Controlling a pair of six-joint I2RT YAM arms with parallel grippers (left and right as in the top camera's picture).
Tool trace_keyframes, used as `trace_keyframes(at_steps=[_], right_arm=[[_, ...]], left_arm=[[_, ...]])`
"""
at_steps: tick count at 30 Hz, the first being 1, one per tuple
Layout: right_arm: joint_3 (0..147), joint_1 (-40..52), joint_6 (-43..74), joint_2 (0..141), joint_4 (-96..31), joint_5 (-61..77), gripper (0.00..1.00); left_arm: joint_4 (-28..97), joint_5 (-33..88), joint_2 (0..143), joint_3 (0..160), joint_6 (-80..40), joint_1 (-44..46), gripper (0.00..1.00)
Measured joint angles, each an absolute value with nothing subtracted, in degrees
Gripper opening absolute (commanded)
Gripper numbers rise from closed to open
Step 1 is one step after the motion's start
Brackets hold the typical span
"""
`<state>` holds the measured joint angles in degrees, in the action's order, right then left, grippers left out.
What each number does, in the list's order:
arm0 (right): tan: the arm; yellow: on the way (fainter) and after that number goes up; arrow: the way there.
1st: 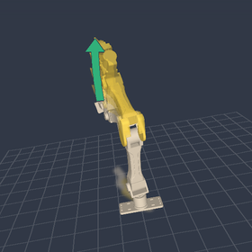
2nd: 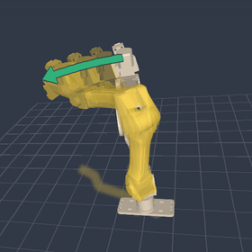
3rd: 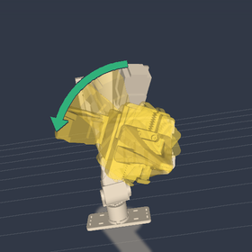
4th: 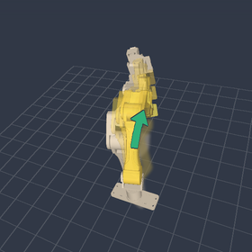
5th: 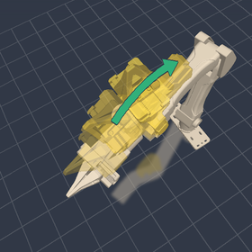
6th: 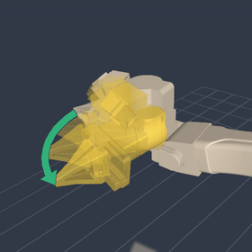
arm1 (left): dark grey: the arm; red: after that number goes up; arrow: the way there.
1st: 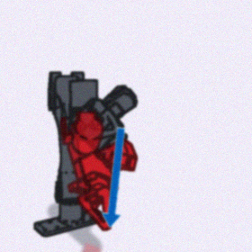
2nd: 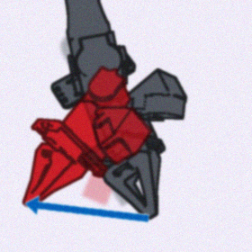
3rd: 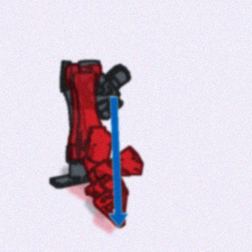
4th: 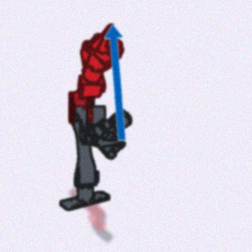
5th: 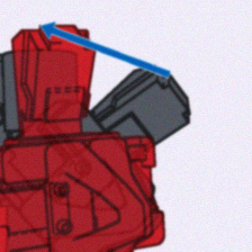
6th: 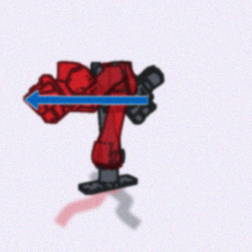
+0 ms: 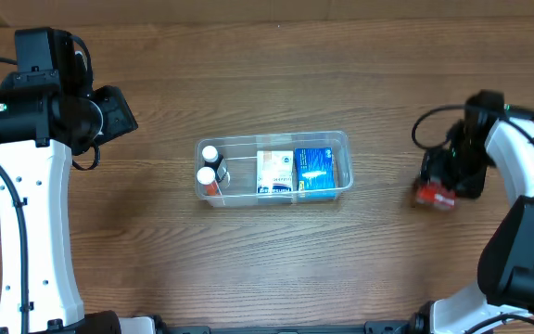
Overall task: Pack container
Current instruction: 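Place the Panadol box into the container's right end and release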
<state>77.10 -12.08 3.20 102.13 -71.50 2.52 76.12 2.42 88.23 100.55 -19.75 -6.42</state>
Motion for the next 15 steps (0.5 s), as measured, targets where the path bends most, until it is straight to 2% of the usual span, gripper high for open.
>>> trace_keyframes(at_steps=[4, 6, 11, 15], right_arm=[[89.6, -2.9, 3.4, 98.5, -75.4, 2.6, 0.71], [95.0, 5.1, 5.0, 95.8, -74.5, 3.0, 0.71], [95.8, 16.9, 9.1, 95.2, -70.9, 3.6, 0.71], [95.8, 22.3, 12.5, 97.7, -70.0, 3.9, 0.71]], left_arm=[[76.1, 2.4, 88.2, 100.6, -19.7, -6.4, 0.62], [76.1, 2.4, 88.2, 100.6, -19.7, -6.4, 0.62], [76.1, 2.4, 88.2, 100.6, -19.7, -6.4, 0.62], [76.1, 2.4, 88.2, 100.6, -19.7, -6.4, 0.62]])
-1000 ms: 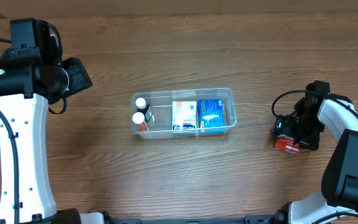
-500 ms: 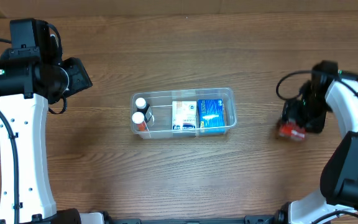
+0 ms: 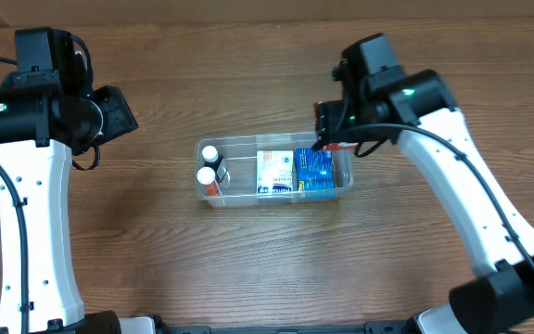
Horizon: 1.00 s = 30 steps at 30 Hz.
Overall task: Pack container
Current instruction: 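Place the Panadol box into the container's right end and release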
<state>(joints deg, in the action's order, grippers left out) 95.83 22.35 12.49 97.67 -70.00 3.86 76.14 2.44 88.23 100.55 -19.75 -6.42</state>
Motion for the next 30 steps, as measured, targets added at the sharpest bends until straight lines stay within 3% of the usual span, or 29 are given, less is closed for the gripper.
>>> trace_keyframes(at_steps=[13, 20, 30], right_arm=[[90.0, 23.7, 14.9, 107.4, -67.5, 3.8, 0.72], [89.2, 23.7, 15.0, 107.4, -67.1, 3.8, 0.8], [89.2, 23.7, 15.0, 107.4, -67.0, 3.8, 0.83]], left_arm=[[76.3, 2.4, 88.2, 100.6, -19.7, -6.4, 0.62], [76.3, 2.4, 88.2, 100.6, -19.7, -6.4, 0.62], [76.3, 2.4, 88.2, 100.6, -19.7, -6.4, 0.63]])
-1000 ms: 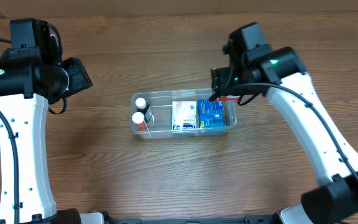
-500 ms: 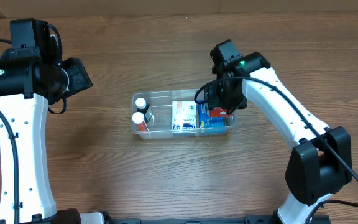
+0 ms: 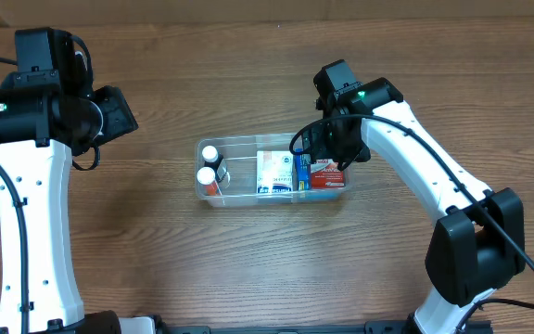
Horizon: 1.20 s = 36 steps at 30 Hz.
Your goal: Pack container
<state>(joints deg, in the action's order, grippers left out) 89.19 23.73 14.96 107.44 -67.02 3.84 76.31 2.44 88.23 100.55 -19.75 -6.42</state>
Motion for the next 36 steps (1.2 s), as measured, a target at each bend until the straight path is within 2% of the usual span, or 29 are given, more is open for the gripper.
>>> trace_keyframes(at_steps=[6, 8, 9, 11, 12, 20, 26, 31, 36], right_arm=[[92.6, 23.8, 14.9, 107.5, -67.5, 0.9, 1.0], [96.4, 23.7, 15.0, 107.5, -67.5, -1.3, 1.0], [99.8, 23.4, 14.8, 107.5, -67.4, -2.3, 1.0], [105.3, 22.2, 14.8, 107.5, -66.5, -3.4, 1.0], [107.2, 20.8, 14.7, 107.4, -66.0, -3.7, 1.0], [108.4, 8.2, 11.7, 107.2, -66.1, -4.9, 1.0], [108.4, 8.0, 11.7, 107.2, -67.3, -4.8, 1.0], [108.4, 8.0, 12.6, 106.1, -69.4, -5.1, 1.0], [108.2, 8.0, 14.4, 98.4, -70.7, -5.6, 1.0]], left_arm=[[76.3, 2.4, 88.2, 100.6, -19.0, -6.4, 0.62], [76.1, 2.4, 88.2, 100.6, -18.5, -6.3, 0.66], [75.5, 2.3, 88.2, 100.6, -17.9, -6.0, 0.7], [74.6, 2.4, 88.3, 100.6, -16.5, -4.8, 0.95], [73.8, 2.2, 88.5, 100.6, -16.0, -3.8, 1.0], [71.9, 1.7, 97.5, 100.6, -14.8, -2.2, 1.0], [73.5, 1.7, 100.9, 100.6, -13.5, -2.2, 1.0], [73.6, 1.7, 96.7, 100.6, -10.8, -2.2, 1.0], [75.1, 1.5, 82.7, 100.6, -8.0, -2.2, 1.0]])
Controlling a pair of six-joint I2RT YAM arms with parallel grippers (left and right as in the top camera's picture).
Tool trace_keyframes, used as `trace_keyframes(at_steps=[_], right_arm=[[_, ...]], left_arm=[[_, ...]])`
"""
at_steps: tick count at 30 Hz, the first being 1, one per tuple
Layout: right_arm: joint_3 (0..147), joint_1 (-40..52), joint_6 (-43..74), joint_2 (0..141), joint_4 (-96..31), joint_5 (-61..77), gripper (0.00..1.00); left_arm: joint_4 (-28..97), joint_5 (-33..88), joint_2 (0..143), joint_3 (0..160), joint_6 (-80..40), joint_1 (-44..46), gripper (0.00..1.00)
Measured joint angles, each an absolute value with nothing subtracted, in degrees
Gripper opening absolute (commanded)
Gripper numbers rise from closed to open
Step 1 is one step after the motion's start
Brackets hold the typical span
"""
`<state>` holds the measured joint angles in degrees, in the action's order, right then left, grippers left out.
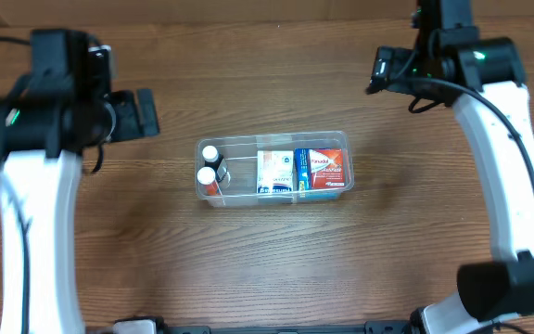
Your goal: Pack container
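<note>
A clear plastic container (211, 197) lies at the table's middle in the overhead view. In it, left to right, are two small white-capped bottles (209, 164), a white and orange box (274, 173), a blue box (300, 173) standing on edge and a red box (325, 171) at the right end. My right gripper (376, 74) is up at the far right, well clear of the container, open and holding nothing. My left gripper (146, 113) hangs blurred to the container's upper left, its jaws too unclear to read.
The wooden table (267, 269) carries nothing else loose. The left arm (26, 213) runs down the left side and the right arm (513, 176) down the right side.
My right gripper was down at the container's right end with the red box; it is now away at the far right, and the red box stays in the container. The left arm has shifted slightly right.
My right gripper was on the red box at the table's right edge. Then it held it over the container's right end, then low inside beside the blue box. Now the red box lies in the container and the gripper is withdrawn.
</note>
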<state>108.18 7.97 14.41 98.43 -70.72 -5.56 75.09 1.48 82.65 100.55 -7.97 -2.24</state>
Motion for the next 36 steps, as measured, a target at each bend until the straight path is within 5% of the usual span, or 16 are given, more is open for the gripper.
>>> trace_keyframes(at_steps=[18, 36], right_arm=[[70.8, 8.0, 16.3, 71.7, -53.9, -6.2, 1.0], [67.1, 8.0, 16.3, 71.2, -51.1, -6.2, 1.0]], left_arm=[[66.9, 1.5, 44.2, 68.7, -2.3, -2.2, 1.0], [66.0, 0.6, 43.6, 65.1, -2.3, -2.2, 1.0]])
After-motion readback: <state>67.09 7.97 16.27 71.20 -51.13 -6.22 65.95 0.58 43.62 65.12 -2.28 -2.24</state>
